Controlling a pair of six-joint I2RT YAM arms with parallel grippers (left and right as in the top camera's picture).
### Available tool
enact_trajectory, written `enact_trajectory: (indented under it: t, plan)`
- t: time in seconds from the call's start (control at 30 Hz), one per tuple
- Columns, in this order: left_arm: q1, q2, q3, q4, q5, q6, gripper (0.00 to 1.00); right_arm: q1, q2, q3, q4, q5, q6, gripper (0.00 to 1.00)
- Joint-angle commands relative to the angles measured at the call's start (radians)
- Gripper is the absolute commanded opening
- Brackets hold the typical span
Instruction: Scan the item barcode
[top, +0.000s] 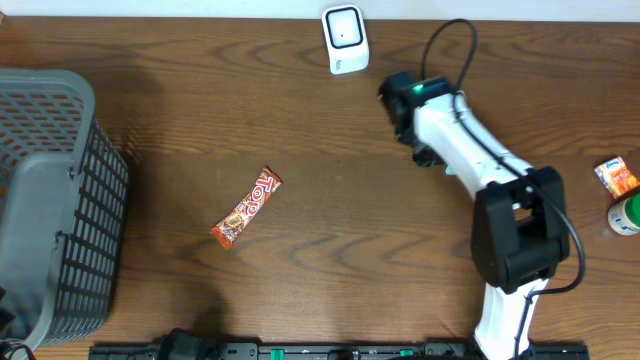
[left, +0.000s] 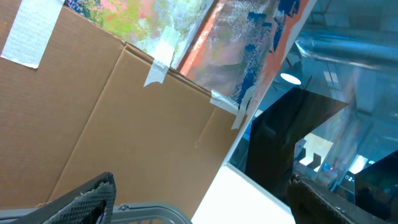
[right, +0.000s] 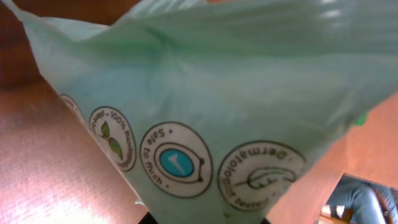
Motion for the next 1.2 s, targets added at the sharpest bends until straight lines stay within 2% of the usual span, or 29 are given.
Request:
enact_trajectory:
  t: [0.0, 0.2, 0.4, 0.47, 0.57, 0.7, 0.77, 0.87, 0.93, 1.03, 1.13, 1.17]
  plan:
    - [-0.002, 0.01, -0.002, 0.003, -0.005, -0.009, 0.88, 0.071, 0.039, -0.077, 0.06, 0.222, 0.117, 0.04]
    - [-0.002, 0.01, -0.002, 0.003, -0.005, -0.01, 0.88, 0.185, 0.139, -0.17, 0.117, 0.244, 0.163, 0.05]
    - [-0.002, 0.01, -0.002, 0.003, -0.005, -0.009, 0.88, 0.293, 0.2, -0.186, 0.122, 0.208, 0.176, 0.15]
    - [-0.002, 0.01, -0.002, 0.003, -0.005, -0.009, 0.88, 0.337, 0.209, -0.186, 0.121, 0.177, 0.176, 0.27]
    - [-0.002, 0.01, -0.002, 0.003, -0.005, -0.009, 0.88, 0.414, 0.211, -0.186, 0.117, 0.108, 0.176, 0.36]
    - [-0.002, 0.01, -0.002, 0.003, -0.005, -0.009, 0.88, 0.528, 0.211, -0.186, 0.102, 0.062, 0.176, 0.6]
    - [-0.002, 0.01, -0.002, 0.003, -0.005, -0.009, 0.88, 0.586, 0.211, -0.186, 0.093, 0.055, 0.176, 0.63]
    - [-0.002, 0.01, -0.002, 0.003, -0.005, -0.009, 0.88, 0.659, 0.211, -0.186, 0.091, 0.056, 0.176, 0.72]
    - [-0.002, 0.01, -0.002, 0.003, -0.005, -0.009, 0.88, 0.695, 0.211, -0.186, 0.092, 0.054, 0.179, 0.73]
    - [-0.002, 0.009, -0.002, 0.003, -0.006, -0.009, 0.88, 0.736, 0.209, -0.185, 0.091, 0.056, 0.23, 0.63]
    - [-0.002, 0.009, -0.002, 0.003, -0.006, -0.009, 0.88, 0.727, 0.209, -0.177, 0.062, 0.056, 0.259, 0.46]
    - [-0.002, 0.009, -0.002, 0.003, -0.005, -0.009, 0.88, 0.72, 0.207, -0.169, 0.03, 0.057, 0.292, 0.33]
